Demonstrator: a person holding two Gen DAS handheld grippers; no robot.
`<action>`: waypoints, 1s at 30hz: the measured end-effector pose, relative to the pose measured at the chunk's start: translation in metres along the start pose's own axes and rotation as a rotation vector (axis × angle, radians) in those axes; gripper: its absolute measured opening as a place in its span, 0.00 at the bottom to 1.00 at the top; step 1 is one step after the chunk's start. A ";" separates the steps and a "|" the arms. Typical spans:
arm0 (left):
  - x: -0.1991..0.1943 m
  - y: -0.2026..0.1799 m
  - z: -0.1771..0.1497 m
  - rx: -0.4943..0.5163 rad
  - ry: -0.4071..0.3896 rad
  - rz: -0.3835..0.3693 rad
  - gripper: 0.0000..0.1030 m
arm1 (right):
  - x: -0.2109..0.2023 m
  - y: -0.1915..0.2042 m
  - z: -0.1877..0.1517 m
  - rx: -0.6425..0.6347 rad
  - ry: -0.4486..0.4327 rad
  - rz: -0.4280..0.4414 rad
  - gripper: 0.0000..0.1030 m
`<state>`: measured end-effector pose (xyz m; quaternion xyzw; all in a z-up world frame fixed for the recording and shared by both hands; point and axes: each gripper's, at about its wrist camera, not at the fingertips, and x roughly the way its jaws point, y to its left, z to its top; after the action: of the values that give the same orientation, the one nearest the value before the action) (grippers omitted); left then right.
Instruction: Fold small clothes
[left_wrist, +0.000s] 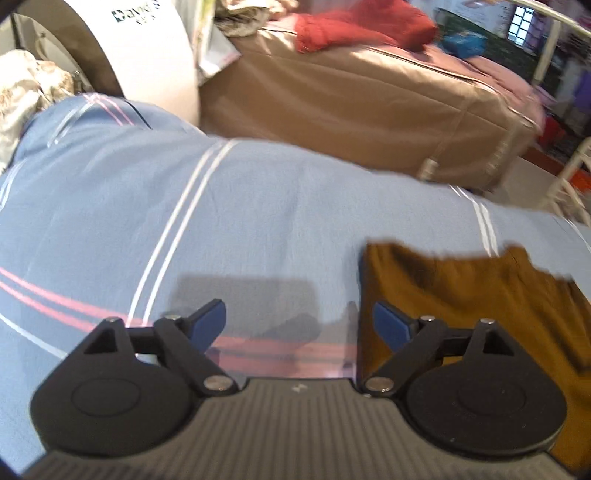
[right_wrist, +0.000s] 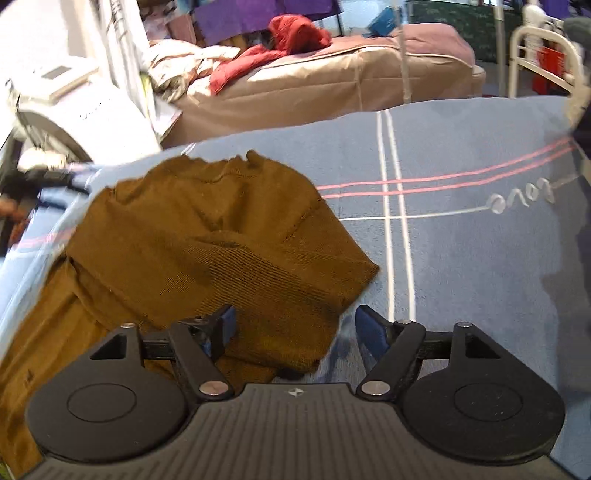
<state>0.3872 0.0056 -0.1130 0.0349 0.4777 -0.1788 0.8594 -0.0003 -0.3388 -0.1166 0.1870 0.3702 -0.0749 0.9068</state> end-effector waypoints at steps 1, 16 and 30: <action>-0.012 0.005 -0.018 0.020 0.015 -0.038 0.92 | -0.006 -0.003 -0.005 0.031 -0.006 0.004 1.00; -0.169 0.048 -0.277 -0.024 0.030 -0.129 0.95 | -0.105 0.062 -0.115 -0.009 0.057 0.186 1.00; -0.177 0.020 -0.341 0.158 -0.052 -0.151 1.00 | -0.128 0.091 -0.179 0.045 0.184 0.341 1.00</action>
<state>0.0329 0.1512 -0.1520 0.0620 0.4407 -0.2811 0.8503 -0.1820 -0.1853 -0.1190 0.2734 0.4129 0.0892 0.8642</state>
